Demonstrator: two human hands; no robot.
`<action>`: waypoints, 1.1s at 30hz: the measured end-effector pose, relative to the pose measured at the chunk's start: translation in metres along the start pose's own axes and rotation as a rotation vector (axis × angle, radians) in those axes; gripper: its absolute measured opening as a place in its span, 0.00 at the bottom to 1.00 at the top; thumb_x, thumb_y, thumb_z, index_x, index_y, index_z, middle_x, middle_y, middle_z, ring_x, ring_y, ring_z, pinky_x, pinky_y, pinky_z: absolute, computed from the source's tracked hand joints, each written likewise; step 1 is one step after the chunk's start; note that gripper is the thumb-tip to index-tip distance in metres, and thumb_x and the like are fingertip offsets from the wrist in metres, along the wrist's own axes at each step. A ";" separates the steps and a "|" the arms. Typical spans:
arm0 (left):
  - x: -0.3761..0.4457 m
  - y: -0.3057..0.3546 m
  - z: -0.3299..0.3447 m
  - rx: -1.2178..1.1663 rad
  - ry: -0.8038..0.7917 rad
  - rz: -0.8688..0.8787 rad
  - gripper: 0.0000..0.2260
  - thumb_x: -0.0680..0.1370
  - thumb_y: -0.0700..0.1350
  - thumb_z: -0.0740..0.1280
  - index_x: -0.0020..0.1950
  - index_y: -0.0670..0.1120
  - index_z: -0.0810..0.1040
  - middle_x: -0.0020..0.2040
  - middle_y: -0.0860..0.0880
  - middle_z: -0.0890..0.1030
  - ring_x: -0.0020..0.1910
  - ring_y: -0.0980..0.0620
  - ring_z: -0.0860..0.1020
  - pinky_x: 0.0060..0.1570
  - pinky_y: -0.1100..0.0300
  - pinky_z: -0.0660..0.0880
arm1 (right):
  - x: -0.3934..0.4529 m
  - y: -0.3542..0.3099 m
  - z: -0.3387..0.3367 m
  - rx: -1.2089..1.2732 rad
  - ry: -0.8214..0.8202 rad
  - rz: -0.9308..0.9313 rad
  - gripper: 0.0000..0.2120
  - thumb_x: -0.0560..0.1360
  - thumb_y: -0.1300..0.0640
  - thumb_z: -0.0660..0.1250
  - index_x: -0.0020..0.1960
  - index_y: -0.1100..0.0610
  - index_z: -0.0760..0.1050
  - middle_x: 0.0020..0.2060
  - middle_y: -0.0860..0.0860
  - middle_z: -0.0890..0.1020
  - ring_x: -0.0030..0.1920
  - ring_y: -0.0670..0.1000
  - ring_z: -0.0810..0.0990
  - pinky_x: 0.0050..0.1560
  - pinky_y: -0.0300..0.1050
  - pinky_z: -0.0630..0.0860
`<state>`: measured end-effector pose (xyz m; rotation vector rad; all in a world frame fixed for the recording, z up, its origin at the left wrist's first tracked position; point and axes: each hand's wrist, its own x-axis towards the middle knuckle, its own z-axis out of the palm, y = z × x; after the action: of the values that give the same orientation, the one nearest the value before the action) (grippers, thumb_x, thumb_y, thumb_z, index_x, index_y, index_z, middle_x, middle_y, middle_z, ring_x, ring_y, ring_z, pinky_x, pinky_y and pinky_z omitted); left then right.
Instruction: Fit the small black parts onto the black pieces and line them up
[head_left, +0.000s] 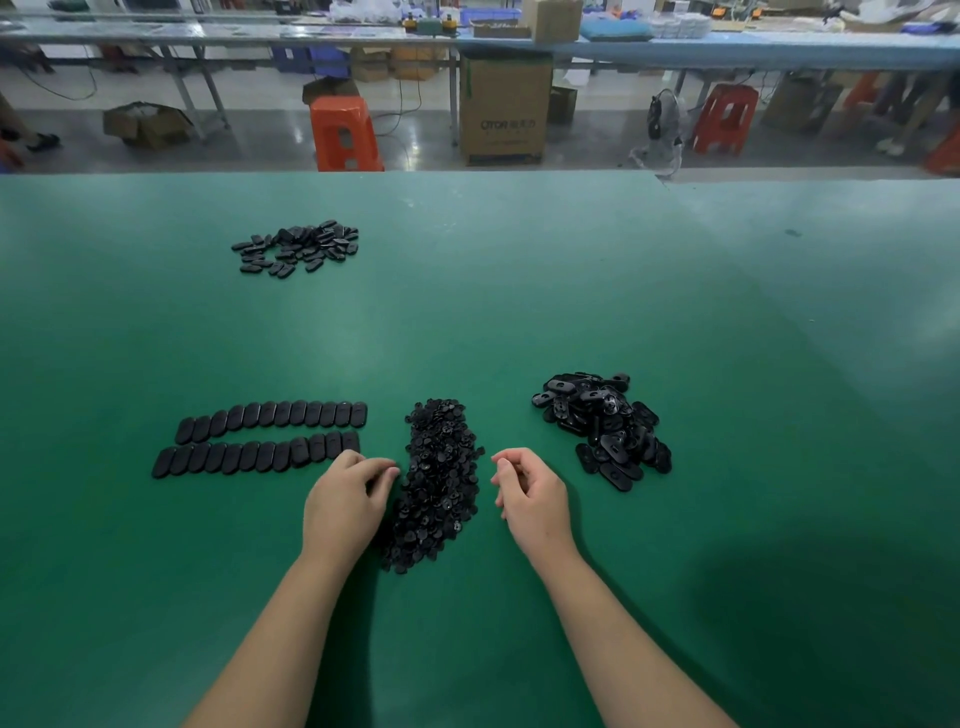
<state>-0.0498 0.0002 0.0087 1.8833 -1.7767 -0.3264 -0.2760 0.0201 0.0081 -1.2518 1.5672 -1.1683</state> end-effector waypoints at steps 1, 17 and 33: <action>-0.001 -0.001 0.001 -0.007 0.003 -0.005 0.07 0.79 0.50 0.70 0.54 0.51 0.86 0.42 0.56 0.76 0.34 0.58 0.74 0.31 0.62 0.67 | 0.000 0.000 0.000 -0.006 -0.002 0.003 0.09 0.83 0.56 0.63 0.47 0.48 0.79 0.36 0.53 0.82 0.29 0.41 0.76 0.32 0.41 0.77; -0.004 -0.002 0.005 0.017 0.067 0.020 0.01 0.79 0.43 0.69 0.48 0.47 0.80 0.43 0.54 0.77 0.34 0.54 0.76 0.32 0.57 0.74 | 0.020 -0.015 -0.022 -0.404 0.052 -0.147 0.07 0.81 0.61 0.66 0.55 0.53 0.80 0.47 0.45 0.79 0.41 0.40 0.77 0.41 0.32 0.75; -0.003 -0.003 0.008 0.031 0.078 0.021 0.02 0.79 0.42 0.68 0.46 0.47 0.78 0.40 0.54 0.76 0.33 0.54 0.75 0.29 0.59 0.71 | 0.098 -0.010 -0.076 -1.216 0.065 -0.191 0.20 0.78 0.44 0.69 0.65 0.54 0.75 0.60 0.53 0.79 0.61 0.55 0.72 0.62 0.49 0.70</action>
<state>-0.0515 0.0012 -0.0002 1.8711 -1.7583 -0.2155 -0.3641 -0.0630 0.0335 -2.1351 2.3384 -0.2354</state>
